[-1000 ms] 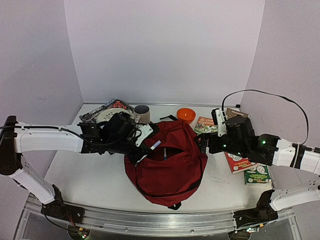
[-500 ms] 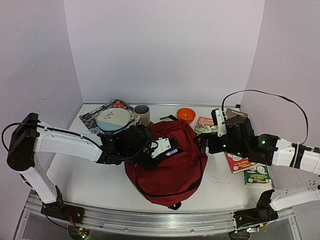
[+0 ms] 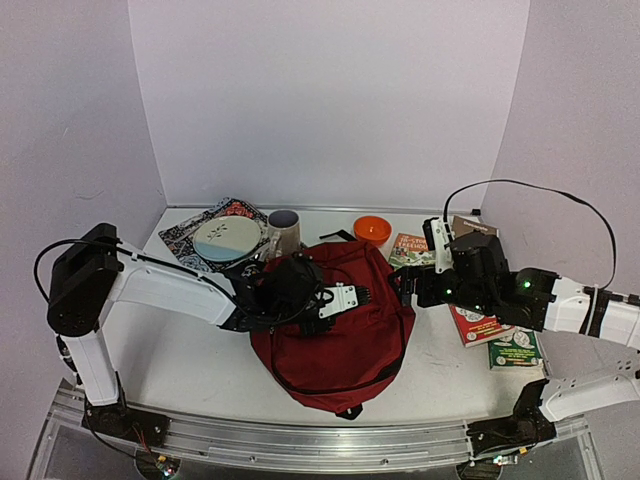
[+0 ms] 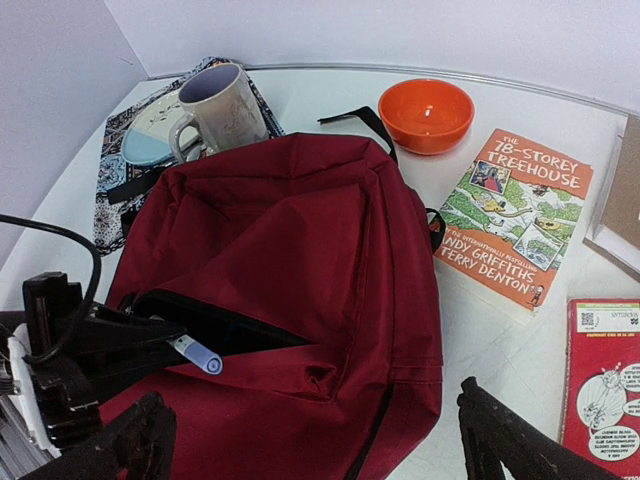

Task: Pack the student bag
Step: Place the pen in the lower front pocket of the bag.

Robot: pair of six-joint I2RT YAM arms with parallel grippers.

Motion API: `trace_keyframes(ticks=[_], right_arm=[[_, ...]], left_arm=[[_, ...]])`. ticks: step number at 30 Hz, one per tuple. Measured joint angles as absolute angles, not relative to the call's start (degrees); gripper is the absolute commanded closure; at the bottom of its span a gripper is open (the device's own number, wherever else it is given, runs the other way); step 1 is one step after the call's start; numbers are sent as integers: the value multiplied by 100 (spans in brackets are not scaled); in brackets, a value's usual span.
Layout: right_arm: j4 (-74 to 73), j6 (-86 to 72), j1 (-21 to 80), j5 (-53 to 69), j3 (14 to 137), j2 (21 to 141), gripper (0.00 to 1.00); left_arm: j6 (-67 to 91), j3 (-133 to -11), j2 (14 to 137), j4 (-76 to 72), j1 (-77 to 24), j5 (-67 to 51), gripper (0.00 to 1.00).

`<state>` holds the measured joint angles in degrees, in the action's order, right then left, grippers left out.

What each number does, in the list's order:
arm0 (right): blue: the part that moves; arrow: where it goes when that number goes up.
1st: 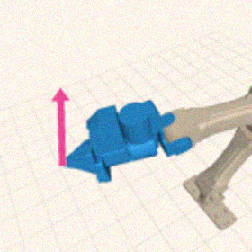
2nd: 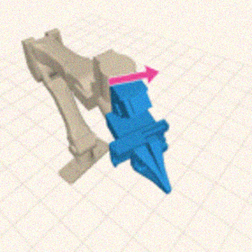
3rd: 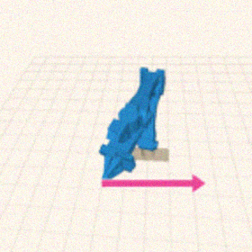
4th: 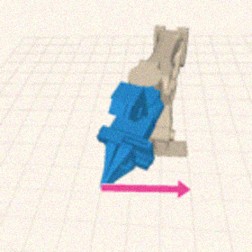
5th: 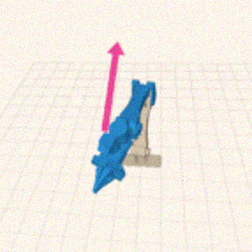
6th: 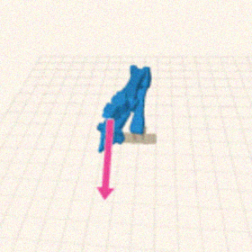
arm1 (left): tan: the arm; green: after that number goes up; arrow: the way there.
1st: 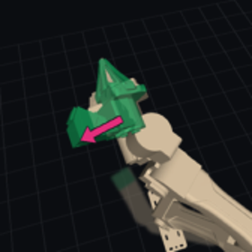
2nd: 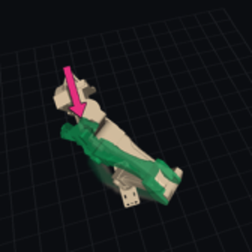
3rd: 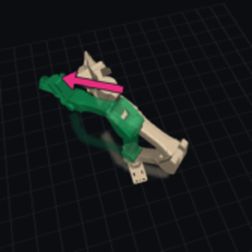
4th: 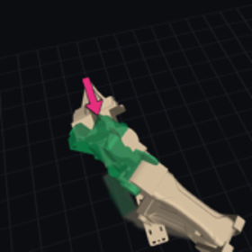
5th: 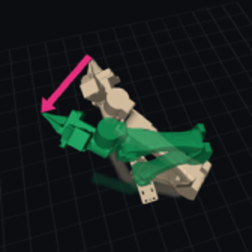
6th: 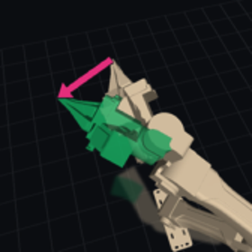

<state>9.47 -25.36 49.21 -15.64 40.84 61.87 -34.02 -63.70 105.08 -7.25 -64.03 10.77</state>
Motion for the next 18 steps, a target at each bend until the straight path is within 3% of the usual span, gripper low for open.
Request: trace_keyframes(ticks=[11, 18], right_arm=[[943, -2536, 4921, -1563, 4084, 6188, 2], [941, -2536, 4921, -1544, 4086, 6198, 2]], left_arm=[[-3723, -6380, 11044, -754, -6326, 1565, 100], [-3747, -6580, 11205, -713, -6217, 1902, 86]])
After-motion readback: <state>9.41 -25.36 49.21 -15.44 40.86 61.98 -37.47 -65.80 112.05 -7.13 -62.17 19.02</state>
